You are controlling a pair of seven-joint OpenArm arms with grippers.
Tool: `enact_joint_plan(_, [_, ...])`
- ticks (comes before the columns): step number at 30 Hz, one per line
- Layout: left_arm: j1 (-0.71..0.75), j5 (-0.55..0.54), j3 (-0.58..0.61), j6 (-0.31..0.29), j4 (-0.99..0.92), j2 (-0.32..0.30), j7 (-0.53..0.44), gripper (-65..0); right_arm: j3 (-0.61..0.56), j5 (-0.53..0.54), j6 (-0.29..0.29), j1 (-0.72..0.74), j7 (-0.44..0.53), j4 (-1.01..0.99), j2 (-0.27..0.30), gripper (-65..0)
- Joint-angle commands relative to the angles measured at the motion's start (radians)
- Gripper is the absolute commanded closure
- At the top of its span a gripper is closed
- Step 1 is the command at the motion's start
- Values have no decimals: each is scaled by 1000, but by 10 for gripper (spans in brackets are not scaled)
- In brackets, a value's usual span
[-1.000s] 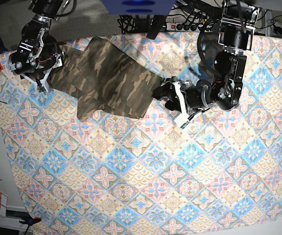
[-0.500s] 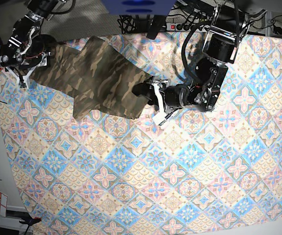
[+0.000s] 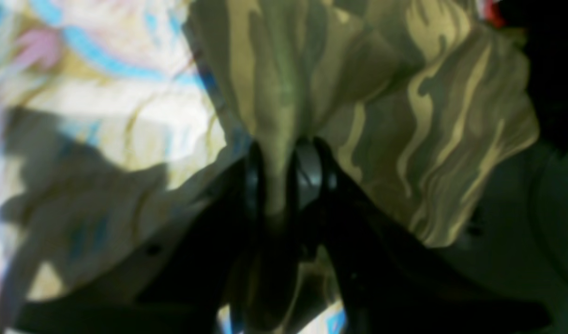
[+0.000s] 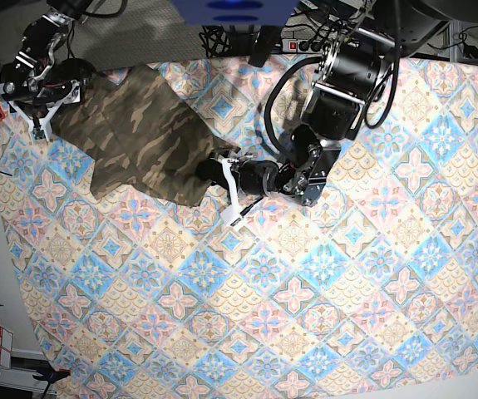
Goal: Fold the T-shirt properly
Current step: 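Lower the folded end onto the shirt and pull the left gripper back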
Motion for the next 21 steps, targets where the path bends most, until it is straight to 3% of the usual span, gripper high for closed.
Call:
enact_joint_plan(1, [-38, 32, 0, 28, -59, 11, -31, -59, 19, 2, -1, 4, 11, 17, 14, -468])
enact_joint_plan(5, [-98, -5, -3, 28, -190, -1, -134, -59, 85, 2, -1, 10, 15, 17, 14, -468])
enact_joint_plan(9, [-125, -65, -4, 28, -207, -61, -140, -58, 96, 2, -1, 12, 15, 17, 14, -468])
enact_joint_plan(21, [-162, -260, -4, 28, -210, -303, -143, -58, 91, 8, -1, 12, 14, 17, 14, -468])
